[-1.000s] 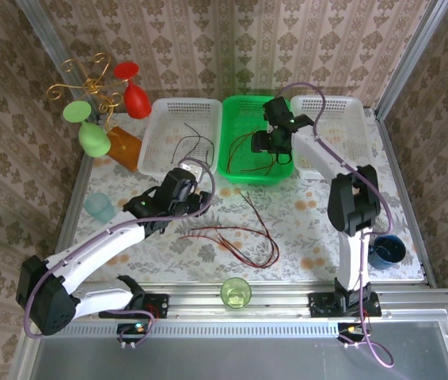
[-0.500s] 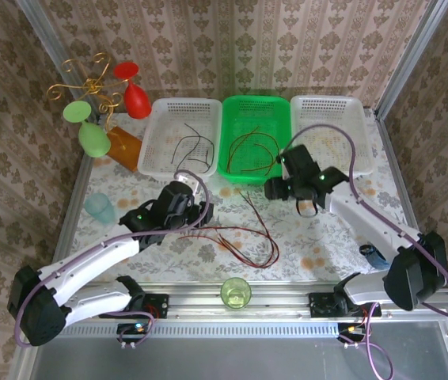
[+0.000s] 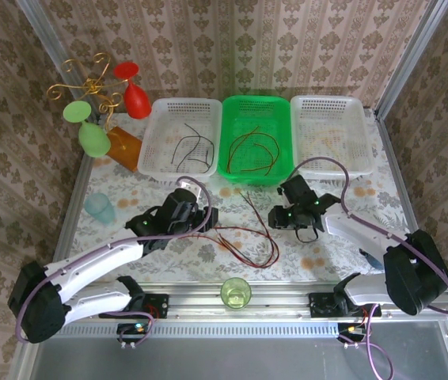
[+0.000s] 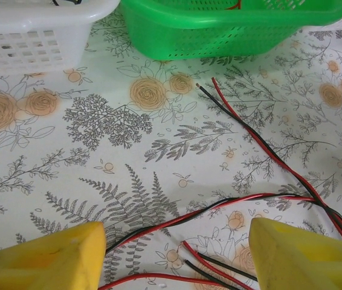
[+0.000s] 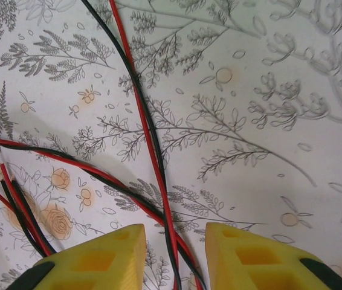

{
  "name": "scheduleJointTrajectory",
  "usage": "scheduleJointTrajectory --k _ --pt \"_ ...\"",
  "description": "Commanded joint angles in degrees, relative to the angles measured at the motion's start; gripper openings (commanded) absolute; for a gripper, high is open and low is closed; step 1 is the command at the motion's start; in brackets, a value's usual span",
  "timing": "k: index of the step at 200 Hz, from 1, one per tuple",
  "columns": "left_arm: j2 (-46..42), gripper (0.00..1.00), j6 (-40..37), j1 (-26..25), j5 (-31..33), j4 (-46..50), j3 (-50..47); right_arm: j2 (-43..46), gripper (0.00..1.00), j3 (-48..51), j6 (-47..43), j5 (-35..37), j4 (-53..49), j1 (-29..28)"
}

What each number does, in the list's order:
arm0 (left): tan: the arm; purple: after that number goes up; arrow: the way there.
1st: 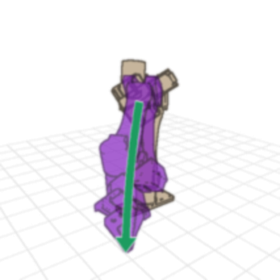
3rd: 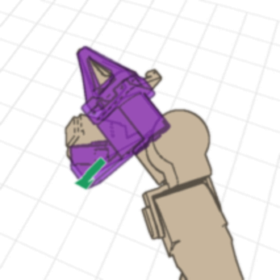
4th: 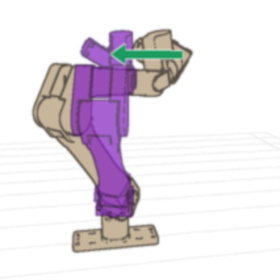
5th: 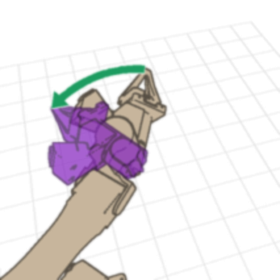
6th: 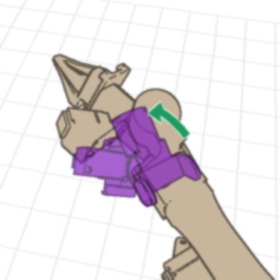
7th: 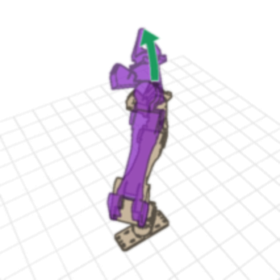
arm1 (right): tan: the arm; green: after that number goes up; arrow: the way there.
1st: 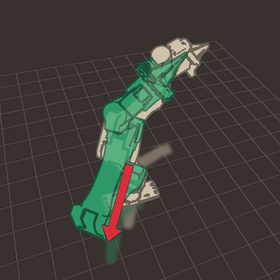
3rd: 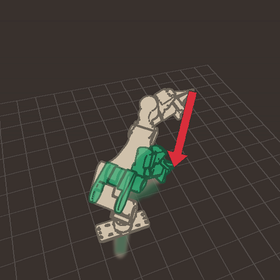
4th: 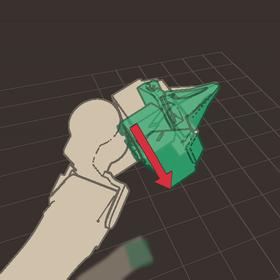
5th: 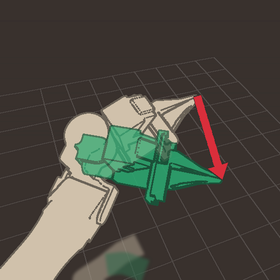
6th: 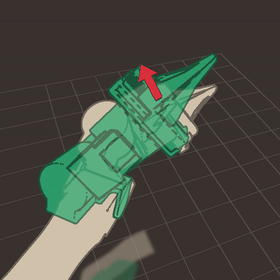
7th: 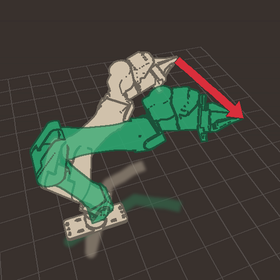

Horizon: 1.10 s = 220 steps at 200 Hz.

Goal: Untangle the cables

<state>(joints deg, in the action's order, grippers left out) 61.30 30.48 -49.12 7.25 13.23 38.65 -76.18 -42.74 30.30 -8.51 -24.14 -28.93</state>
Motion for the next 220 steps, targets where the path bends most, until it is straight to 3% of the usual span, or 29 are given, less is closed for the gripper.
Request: scheduleJointTrajectory --k 1,83,137,220 --pt "0.83 0.65 1.14 -0.41 -0.38 -1.11 0.11 -1.3 0.32 1.51 3.19 -3.61 4.25 -0.41" --pt "-0.72 0.65 1.6 -0.22 -0.19 -0.37 0.06 -9.97 0.3 -1.1 1.35 -4.67 2.28 -0.37" --pt "-1.71 0.65 1.44 0.09 -0.07 1.0 0.11 -11.04 0.22 -1.51 0.9 -5.79 2.43 -0.43" --pt "-1.34 0.65 1.38 0.43 -0.52 1.09 0.19 -13.75 0.21 -3.11 -0.05 -7.57 2.29 -0.95"
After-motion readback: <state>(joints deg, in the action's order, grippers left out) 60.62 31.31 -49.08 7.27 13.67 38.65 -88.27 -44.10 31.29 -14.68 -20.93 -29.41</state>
